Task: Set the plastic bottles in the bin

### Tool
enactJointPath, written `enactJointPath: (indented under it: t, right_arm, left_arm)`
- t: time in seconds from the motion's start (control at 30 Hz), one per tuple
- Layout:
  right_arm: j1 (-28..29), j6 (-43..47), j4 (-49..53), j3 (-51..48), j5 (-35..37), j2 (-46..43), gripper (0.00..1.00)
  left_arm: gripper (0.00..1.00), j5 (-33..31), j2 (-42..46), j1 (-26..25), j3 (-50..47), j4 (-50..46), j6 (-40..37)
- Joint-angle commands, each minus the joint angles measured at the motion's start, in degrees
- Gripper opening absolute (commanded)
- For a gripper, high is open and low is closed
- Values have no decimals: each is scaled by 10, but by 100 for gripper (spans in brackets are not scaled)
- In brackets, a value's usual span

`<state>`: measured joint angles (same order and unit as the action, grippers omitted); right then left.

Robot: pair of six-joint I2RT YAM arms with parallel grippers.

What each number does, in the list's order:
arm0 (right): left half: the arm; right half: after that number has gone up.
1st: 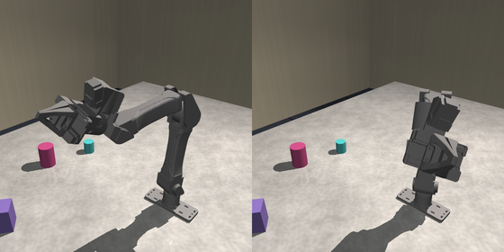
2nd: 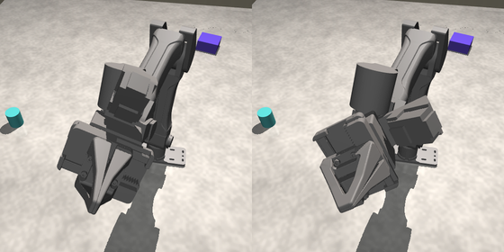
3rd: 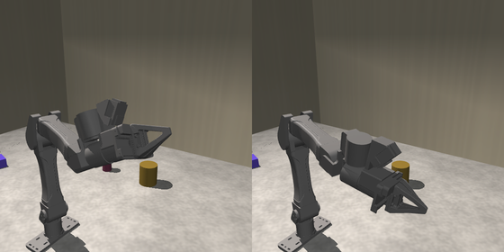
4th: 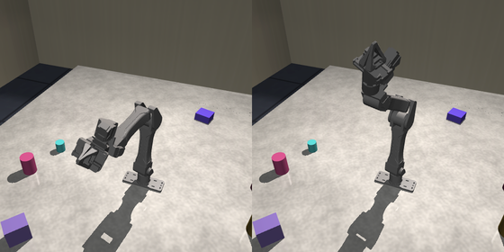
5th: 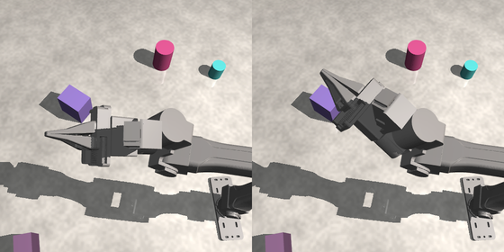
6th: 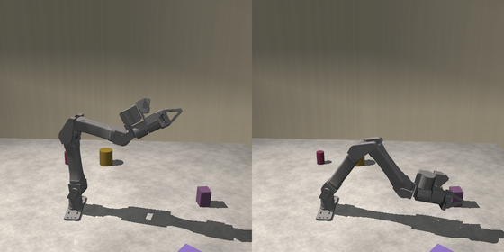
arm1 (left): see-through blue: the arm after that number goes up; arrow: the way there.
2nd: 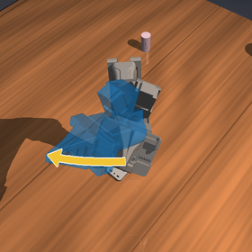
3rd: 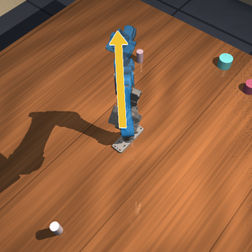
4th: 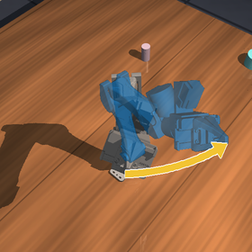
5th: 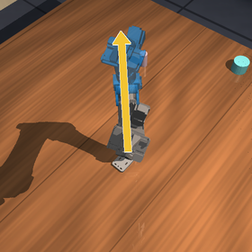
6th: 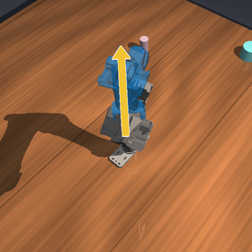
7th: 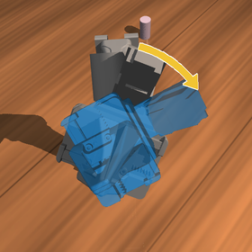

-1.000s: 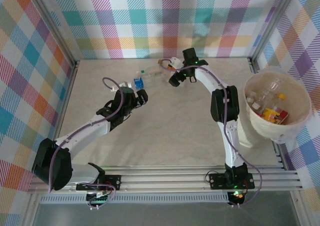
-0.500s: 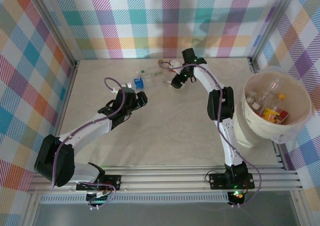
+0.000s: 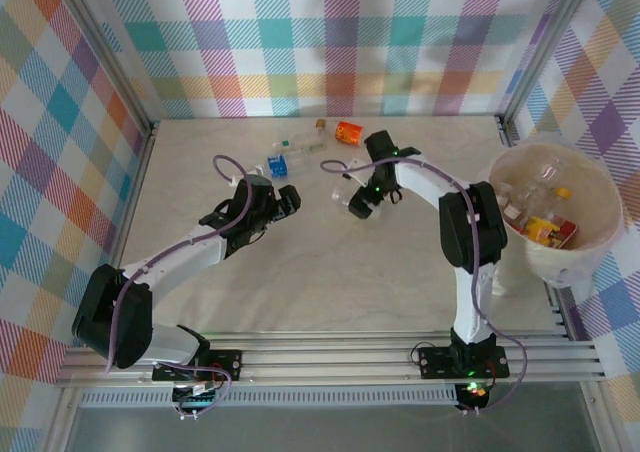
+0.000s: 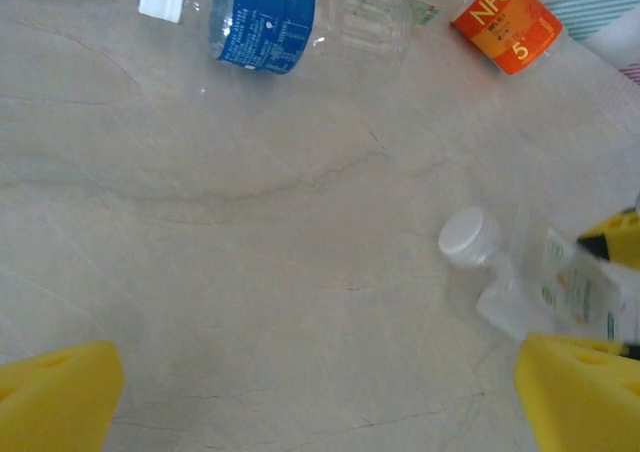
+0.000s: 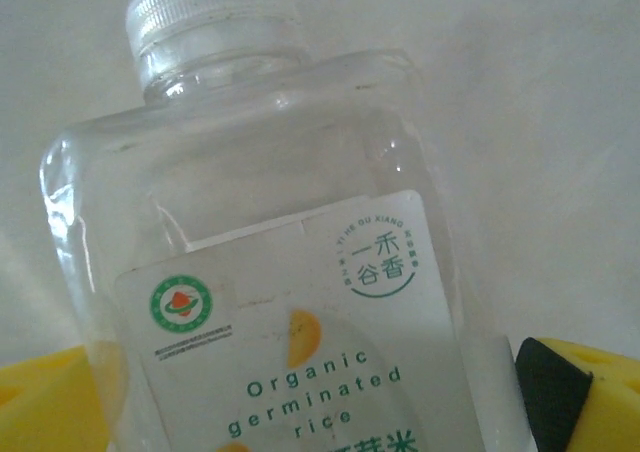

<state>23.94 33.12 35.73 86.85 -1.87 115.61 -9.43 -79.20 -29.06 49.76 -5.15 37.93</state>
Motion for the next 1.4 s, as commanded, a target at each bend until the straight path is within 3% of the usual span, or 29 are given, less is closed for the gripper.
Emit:
enactJointPath:
  t: [0.0,0.33,0.57,0.83,0.97,1.1,1.37]
  right_arm:
    - [6,-78,0,-44,-37,-53,100]
    - [2,-62,45,-31,-36,-37,100]
    - [14,-53,27,-65,-5,-22,100]
    - [24,-52,5,-83,11,-22,100]
    - [24,-55,-13,-95,22,-29,86]
    - [24,-69,-18,-101,19,-64,81]
    - [24,-121,-46,-132,39,-221,67]
  left_arm:
    - [100,25,-7,-1,14,27,7]
    - [100,22,2,-5,6,23,6]
    - [100,-1,20,-5,-1,3,3]
    - [100,20,18,-6,0,13,-1]
    - [100,40,9,-7,6,18,-7]
    - [100,69,5,-12,17,30,-17]
    - [100,118,-10,-45,67,51,-56]
